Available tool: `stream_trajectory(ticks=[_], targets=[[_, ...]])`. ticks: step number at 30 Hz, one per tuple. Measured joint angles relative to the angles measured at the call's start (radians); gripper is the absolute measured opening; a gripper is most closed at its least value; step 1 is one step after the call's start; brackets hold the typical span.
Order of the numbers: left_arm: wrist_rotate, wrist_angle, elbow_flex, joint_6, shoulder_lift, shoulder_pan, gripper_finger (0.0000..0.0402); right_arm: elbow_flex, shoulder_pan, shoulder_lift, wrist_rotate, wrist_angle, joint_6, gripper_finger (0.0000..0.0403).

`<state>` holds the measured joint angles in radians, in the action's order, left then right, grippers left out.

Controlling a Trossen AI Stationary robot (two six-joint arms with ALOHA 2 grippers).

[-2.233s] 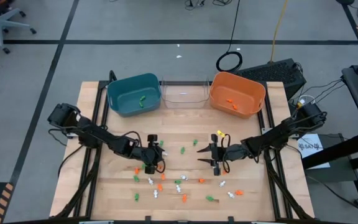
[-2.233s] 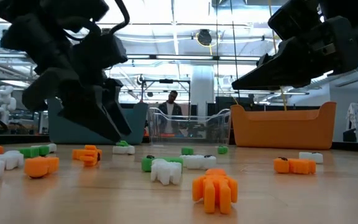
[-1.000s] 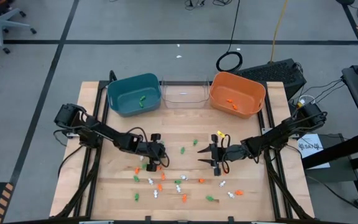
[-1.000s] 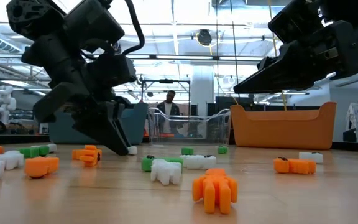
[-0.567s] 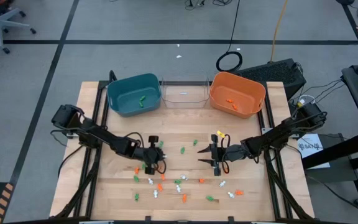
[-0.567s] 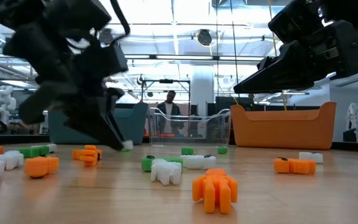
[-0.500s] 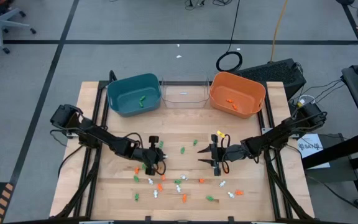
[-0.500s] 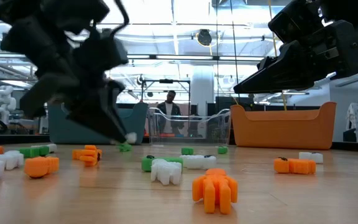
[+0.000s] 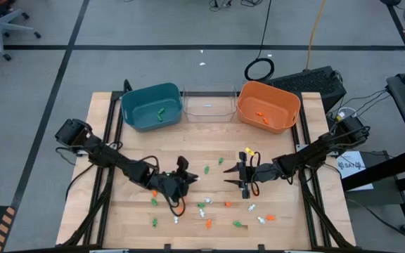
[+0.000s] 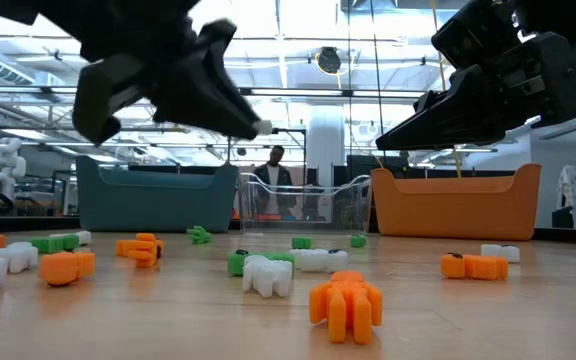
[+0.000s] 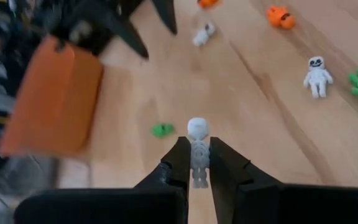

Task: Sort Halloween decoration
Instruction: Put the white skeleton toy into the transparent bin

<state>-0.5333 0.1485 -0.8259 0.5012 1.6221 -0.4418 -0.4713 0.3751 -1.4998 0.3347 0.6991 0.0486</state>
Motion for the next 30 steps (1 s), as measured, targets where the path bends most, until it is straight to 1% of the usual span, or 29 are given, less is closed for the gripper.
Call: stream_trajectory(ticks=[2, 6, 16, 21, 24, 30], targets=[[-0.001, -0.001, -0.017, 0.069, 0.0, -0.002, 0.0031, 0.0, 0.0, 0.0, 0.0, 0.0, 0.001, 0.0139], [-0.003, 0.002, -0.046, 0.161, 0.0, -0.002, 0.0031, 0.0, 0.0, 0.0, 0.0, 0.0, 0.018, 0.0139], [-0.016, 0.004, -0.067, 0.461, 0.0, -0.002, 0.0031, 0.0, 0.0, 0.0, 0.0, 0.0, 0.018, 0.0139], [-0.063, 0.025, -0.067, 0.512, -0.001, -0.002, 0.0031, 0.0, 0.0, 0.0, 0.0, 0.0, 0.018, 0.0139], [-0.07, 0.042, -0.067, 0.535, -0.001, -0.002, 0.0031, 0.0, 0.0, 0.0, 0.0, 0.0, 0.018, 0.0139], [-0.073, 0.062, -0.067, 0.534, -0.001, -0.002, 0.0031, 0.0, 0.0, 0.0, 0.0, 0.0, 0.018, 0.0139]])
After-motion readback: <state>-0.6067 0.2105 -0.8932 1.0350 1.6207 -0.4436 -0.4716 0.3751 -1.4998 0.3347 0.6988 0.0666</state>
